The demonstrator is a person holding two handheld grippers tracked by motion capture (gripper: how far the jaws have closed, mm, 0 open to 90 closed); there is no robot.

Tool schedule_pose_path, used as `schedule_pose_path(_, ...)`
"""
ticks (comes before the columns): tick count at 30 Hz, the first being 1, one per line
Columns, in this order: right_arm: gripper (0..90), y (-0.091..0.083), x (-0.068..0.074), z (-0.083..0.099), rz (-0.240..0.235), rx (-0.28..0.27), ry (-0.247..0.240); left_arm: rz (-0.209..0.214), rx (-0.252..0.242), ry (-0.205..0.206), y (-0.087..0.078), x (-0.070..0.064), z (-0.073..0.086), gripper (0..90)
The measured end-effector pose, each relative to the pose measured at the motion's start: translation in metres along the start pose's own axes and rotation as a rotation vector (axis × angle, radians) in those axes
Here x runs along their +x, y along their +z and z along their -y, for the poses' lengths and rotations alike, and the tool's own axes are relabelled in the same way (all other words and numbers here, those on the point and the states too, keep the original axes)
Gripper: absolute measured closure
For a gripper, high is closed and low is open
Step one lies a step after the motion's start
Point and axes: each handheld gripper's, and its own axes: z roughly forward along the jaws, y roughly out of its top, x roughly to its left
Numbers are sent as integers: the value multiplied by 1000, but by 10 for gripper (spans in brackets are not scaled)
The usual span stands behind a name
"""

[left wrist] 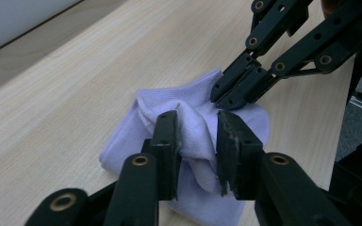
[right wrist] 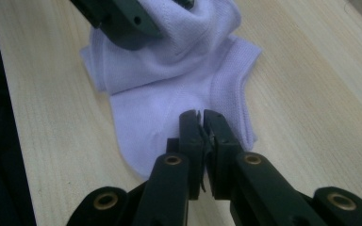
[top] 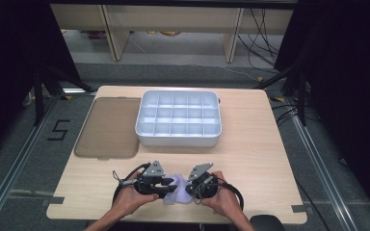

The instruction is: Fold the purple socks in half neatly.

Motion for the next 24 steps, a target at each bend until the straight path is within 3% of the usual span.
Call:
schedule_pose_path(4,867,-2,1,0,11,11,36,7,-14,-13,0,0,0,635)
schedule_pose_path(5,866,-1,-1,0,4,-16,8,12,-22,4,0,0,0,615)
schedule_pose_path(7,866,-2,-1,1,-6,-22,16,8,-19,-18,-1,-1,0,580)
schedule_pose_path(10,866,-2,-2,2,-4,-23,17,29,-43,-5,-5,1,-3,567)
schedule_pose_path(11,866,-3,-2,2,-3,-6,32,51,-63,-29,-8,1,-4,551)
schedule_pose_path(12,866,-4,-3,2,-2,-13,14,53,-75,-43,-13,2,-5,540)
schedule_pose_path(18,866,-6,-4,3,-8,-26,26,39,-124,-44,-31,9,-3,654)
schedule_pose_path(20,866,-6,-4,4,-4,-24,49,10,-95,-9,-32,11,2,722)
schedule_pose_path(21,866,-6,-5,3,-10,-40,27,6,-77,-1,-31,12,5,747)
schedule_pose_path(23,867,-8,-5,4,-1,-36,43,6,-51,-4,-26,12,11,787)
schedule_pose_path(24,866,-9,-4,3,4,-20,65,8,-32,18,-23,13,13,801)
